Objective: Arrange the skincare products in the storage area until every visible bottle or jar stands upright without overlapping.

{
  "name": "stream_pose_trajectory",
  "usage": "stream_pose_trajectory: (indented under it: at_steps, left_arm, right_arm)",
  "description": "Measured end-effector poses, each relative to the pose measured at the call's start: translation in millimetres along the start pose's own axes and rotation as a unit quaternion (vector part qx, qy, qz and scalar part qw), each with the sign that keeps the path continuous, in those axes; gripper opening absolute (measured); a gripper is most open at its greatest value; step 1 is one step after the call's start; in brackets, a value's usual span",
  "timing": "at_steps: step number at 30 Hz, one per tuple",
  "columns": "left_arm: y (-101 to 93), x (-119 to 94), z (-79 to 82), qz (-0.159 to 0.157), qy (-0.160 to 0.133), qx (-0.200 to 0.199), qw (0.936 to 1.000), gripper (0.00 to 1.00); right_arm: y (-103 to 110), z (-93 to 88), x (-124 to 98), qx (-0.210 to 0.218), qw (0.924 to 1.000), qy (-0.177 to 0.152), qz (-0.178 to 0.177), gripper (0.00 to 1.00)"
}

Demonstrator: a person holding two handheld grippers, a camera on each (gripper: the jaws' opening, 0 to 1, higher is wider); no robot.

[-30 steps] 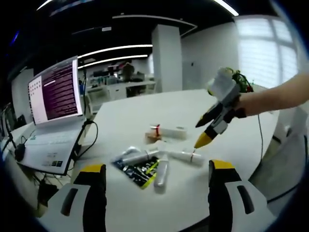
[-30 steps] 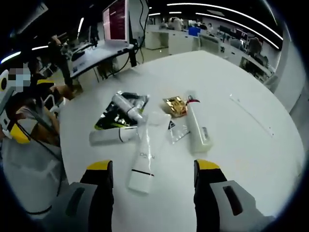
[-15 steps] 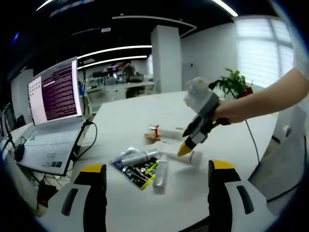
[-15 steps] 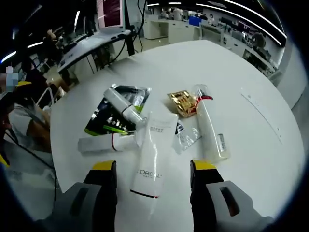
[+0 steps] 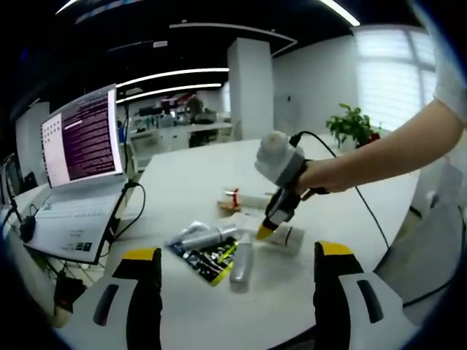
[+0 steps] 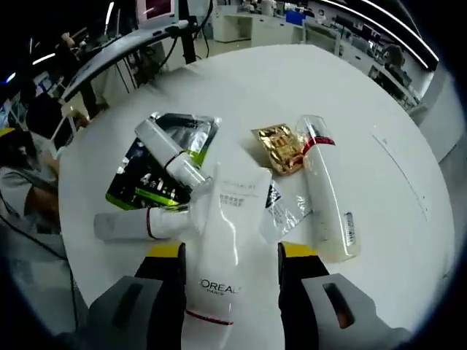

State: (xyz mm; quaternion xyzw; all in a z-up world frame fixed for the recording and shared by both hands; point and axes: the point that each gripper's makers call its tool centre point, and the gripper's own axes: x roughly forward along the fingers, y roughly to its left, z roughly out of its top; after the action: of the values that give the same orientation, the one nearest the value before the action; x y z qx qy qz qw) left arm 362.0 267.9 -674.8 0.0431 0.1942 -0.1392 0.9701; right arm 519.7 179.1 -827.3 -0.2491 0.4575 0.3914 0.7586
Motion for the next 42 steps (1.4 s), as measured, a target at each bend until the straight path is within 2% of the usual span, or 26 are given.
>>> stream_pose_trajectory:
  at_steps: [7,13,16,21,25,31,33,42]
  left_arm:
    - [1.6,1,-1.3,0.003,0.004,0.0,1.0,0.8]
    - [4.0,1,-1.6,0.008,0.004,-0.001,1.0,0.79]
    - [4.9,0,-1.5,0.011,0.004,-0.001,0.9999,0.79]
    - [6.3,0,-1.0,0.015,0.003,-0.001,0.9999,0.79]
    - [6.8,-1,-1.1,0.017,0.002,-0.002,0.9999,0.79]
    - [6.4,-1,0.1,0.016,0.0,0.0,0.9999,0.78]
    - [6.1,-2,0.1,0.016,0.0,0.001,0.9999,0.78]
    - [11.8,-2,-1.7,0.015,-0.004,-0.006,0.9999,0.78]
  right_arm:
    - [-7,10.3,4,-0.009,0.9999,0.004,-0.007,0.46]
    - [-7,12.0,7,-0.025,0.9995,0.016,-0.009,0.43]
    - [-8,10.2,11,-0.026,0.9994,0.023,-0.008,0.42]
    - [-1,6.9,12,-0.028,0.9991,0.031,0.003,0.35]
    - [-3,5.7,18,-0.027,0.999,0.035,-0.001,0.35]
    - [-3,3.9,14,-0.033,0.9994,-0.004,0.005,0.34]
    - [-3,3.6,13,-0.019,0.9997,-0.014,0.007,0.33]
    - [-2,3.9,13,-0.001,0.9996,-0.025,0.011,0.32]
